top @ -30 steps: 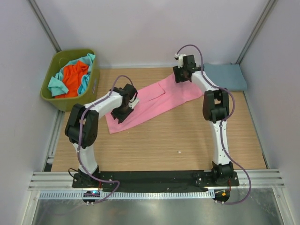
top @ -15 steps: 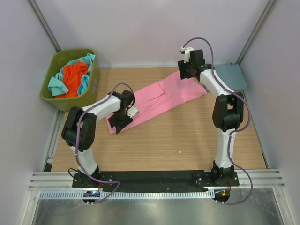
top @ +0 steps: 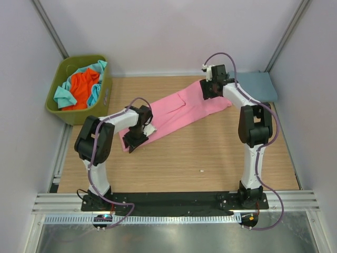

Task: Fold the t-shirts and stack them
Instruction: Fold the tshirt

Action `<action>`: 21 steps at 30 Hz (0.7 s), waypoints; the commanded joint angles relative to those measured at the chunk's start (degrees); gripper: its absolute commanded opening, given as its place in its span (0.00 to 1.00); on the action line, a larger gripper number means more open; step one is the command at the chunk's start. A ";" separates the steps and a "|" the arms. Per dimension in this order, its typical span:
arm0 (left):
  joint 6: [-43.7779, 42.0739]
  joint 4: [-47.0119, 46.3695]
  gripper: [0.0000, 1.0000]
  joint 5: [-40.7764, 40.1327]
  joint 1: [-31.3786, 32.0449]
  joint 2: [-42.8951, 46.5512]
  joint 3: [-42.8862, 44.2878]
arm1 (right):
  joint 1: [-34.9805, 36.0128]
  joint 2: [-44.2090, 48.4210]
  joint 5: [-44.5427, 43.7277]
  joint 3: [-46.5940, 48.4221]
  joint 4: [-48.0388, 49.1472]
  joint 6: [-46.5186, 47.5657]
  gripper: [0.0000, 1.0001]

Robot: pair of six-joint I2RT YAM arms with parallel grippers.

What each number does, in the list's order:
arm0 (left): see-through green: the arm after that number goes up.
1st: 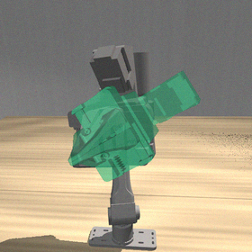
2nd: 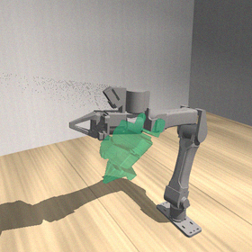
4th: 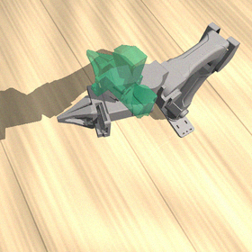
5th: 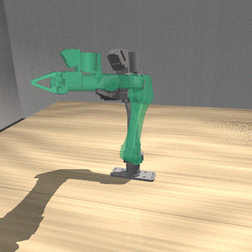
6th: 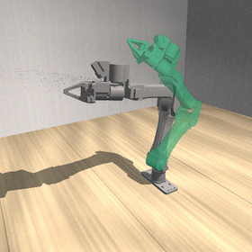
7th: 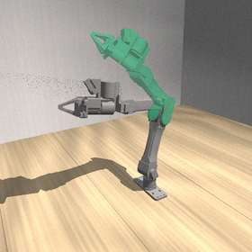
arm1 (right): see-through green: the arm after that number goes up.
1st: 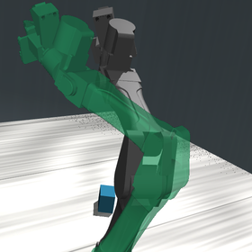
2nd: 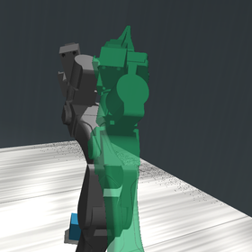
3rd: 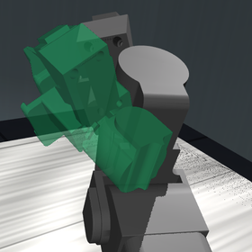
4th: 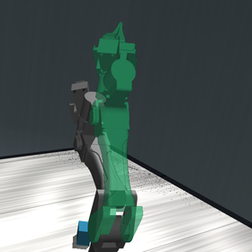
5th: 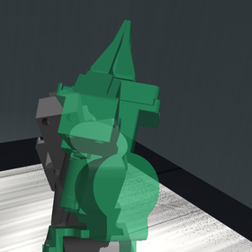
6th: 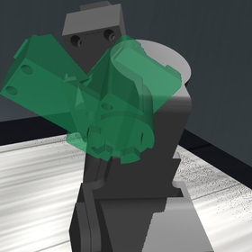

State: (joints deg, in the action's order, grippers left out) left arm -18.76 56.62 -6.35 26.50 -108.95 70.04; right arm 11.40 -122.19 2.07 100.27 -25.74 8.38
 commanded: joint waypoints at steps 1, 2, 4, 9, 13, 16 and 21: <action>-1.01 0.33 0.37 1.69 -0.05 -0.74 1.68 | -0.06 -2.16 -0.92 0.97 1.13 -0.56 0.57; -1.01 0.77 0.31 2.21 -0.05 -1.52 1.77 | -0.06 -3.04 -0.84 1.50 1.13 -0.47 0.57; -0.75 1.30 0.23 2.57 -0.05 -2.23 2.38 | -0.15 -5.77 -0.66 3.25 0.95 -0.30 0.57; -0.75 3.14 0.08 4.76 0.39 -3.73 2.73 | -0.06 -10.61 -0.22 7.83 0.42 -0.21 0.58; -1.10 5.51 0.06 6.17 3.11 -3.64 2.73 | 0.47 -14.64 0.92 11.69 -0.89 -0.21 0.57; -1.36 7.27 0.05 10.21 6.35 -4.34 2.91 | 0.82 -18.94 1.80 17.84 -2.29 -0.03 0.58; -1.36 9.30 0.03 13.73 13.73 -6.71 4.23 | 2.84 -27.65 2.07 33.31 -7.21 0.75 0.60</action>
State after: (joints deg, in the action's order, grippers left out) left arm -19.73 64.64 -0.12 35.90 -113.40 73.69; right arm 12.78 -145.21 4.23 127.00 -29.65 8.40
